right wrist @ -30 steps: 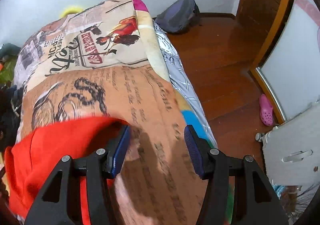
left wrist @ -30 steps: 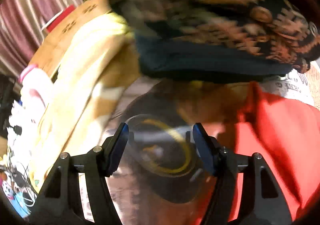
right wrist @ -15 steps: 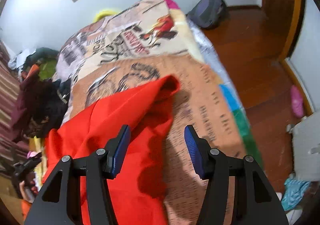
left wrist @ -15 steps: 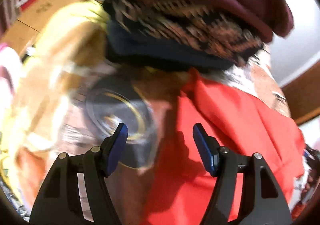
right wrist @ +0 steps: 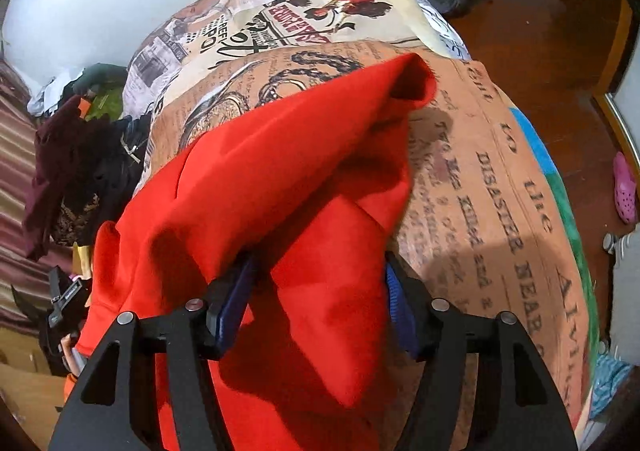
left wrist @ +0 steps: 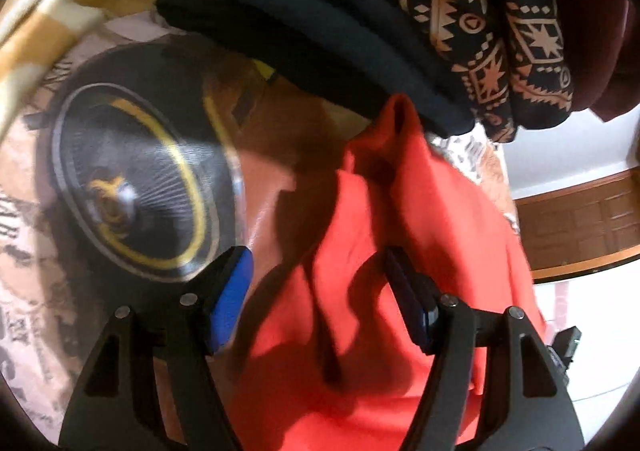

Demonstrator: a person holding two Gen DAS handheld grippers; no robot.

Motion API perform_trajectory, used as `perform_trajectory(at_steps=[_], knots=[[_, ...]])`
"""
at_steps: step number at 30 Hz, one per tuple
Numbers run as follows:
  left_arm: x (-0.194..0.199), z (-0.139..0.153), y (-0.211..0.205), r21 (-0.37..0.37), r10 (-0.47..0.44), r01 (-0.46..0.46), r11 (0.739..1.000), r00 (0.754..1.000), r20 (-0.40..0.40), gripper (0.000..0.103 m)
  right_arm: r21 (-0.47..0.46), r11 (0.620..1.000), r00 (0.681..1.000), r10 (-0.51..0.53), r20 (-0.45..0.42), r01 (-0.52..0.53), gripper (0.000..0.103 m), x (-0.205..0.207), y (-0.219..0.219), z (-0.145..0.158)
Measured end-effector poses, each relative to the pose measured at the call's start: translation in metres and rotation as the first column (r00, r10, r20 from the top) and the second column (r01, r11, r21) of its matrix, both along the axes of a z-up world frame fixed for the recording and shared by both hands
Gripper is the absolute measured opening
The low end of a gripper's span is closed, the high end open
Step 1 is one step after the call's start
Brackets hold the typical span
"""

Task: Fold large clothes

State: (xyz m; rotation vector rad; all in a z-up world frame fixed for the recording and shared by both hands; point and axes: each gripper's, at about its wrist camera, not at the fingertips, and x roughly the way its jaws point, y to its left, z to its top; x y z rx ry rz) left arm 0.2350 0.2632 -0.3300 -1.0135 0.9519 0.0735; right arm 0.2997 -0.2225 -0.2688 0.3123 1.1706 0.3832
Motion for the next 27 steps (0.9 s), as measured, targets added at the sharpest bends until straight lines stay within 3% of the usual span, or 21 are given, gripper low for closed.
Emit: perform_trajectory(at_steps=[7,9,10,14,20,27], knots=[[0.027,-0.004,-0.004,-0.071,-0.013,0.017,0.997,0.999,0.052,0.067,0.031,1.0,0.999,0.0,0.038,-0.001,0.057,0.012,0.009,-0.002],[0.035,-0.001,-0.011,-0.068,-0.015,0.02,0.997,0.997,0.07,0.055,0.036,0.999,0.999,-0.018,0.045,0.016,0.046,0.013,0.008,-0.002],[0.034,0.001,-0.015,-0.058,-0.024,0.028,0.998,0.997,0.077,0.044,0.037,0.999,0.999,-0.021,0.048,0.019,0.039,0.013,0.008,-0.001],[0.039,0.021,-0.034,0.026,-0.058,0.056,0.998,0.993,0.103,0.016,0.102,0.995,0.997,-0.011,0.071,0.003,0.019,0.008,0.003,0.008],[0.048,0.074,-0.073,0.203,-0.121,0.092,0.975,0.983,0.138,0.013,0.024,1.0,0.977,-0.014,0.211,0.009,0.015,-0.006,0.008,0.044],[0.077,0.138,-0.12,0.391,-0.217,0.123,0.912,0.954,0.206,0.013,-0.077,0.997,0.948,0.016,0.319,0.009,0.013,-0.002,0.008,0.077]])
